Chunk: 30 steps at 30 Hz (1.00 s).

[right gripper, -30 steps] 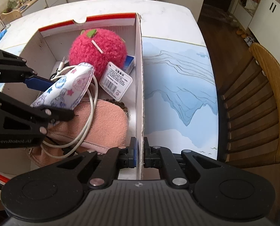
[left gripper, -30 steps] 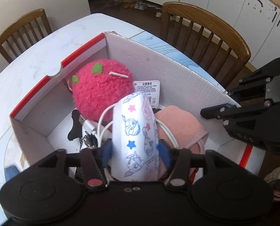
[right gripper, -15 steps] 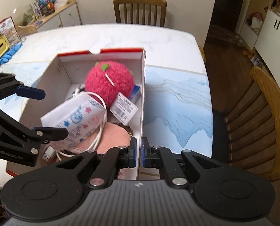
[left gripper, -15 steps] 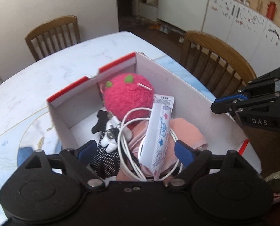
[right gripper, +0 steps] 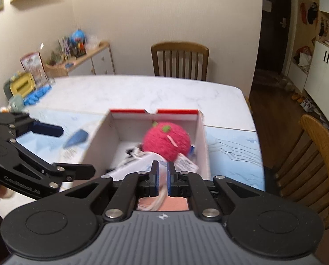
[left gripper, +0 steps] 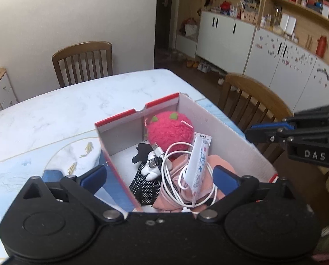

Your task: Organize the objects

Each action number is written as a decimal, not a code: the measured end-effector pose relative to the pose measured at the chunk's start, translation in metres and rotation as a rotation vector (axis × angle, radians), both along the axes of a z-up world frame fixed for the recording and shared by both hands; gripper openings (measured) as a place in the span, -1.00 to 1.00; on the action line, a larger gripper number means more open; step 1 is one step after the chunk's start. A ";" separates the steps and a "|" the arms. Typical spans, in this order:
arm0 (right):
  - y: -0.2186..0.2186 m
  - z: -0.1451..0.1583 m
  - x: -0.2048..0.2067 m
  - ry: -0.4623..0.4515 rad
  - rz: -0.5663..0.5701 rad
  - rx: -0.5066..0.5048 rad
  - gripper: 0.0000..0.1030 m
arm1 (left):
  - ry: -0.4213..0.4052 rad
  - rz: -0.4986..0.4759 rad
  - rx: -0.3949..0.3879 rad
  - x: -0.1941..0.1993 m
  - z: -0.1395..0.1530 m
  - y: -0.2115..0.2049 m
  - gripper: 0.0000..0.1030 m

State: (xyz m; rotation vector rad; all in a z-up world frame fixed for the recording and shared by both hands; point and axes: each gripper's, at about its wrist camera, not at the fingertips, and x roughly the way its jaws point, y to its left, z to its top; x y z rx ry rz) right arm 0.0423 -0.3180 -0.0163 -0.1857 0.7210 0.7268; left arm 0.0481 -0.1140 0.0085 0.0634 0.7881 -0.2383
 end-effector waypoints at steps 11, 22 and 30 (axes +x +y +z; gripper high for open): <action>0.001 0.016 -0.055 -0.059 -0.075 0.078 -0.17 | -0.072 0.005 -0.085 -0.040 0.011 0.022 0.97; -0.008 0.015 -0.091 -0.112 -0.150 0.091 0.66 | -0.090 0.006 -0.058 -0.065 0.011 0.024 0.98; -0.002 0.010 -0.105 -0.126 -0.204 0.078 0.81 | -0.066 0.028 -0.071 -0.072 0.006 0.032 0.98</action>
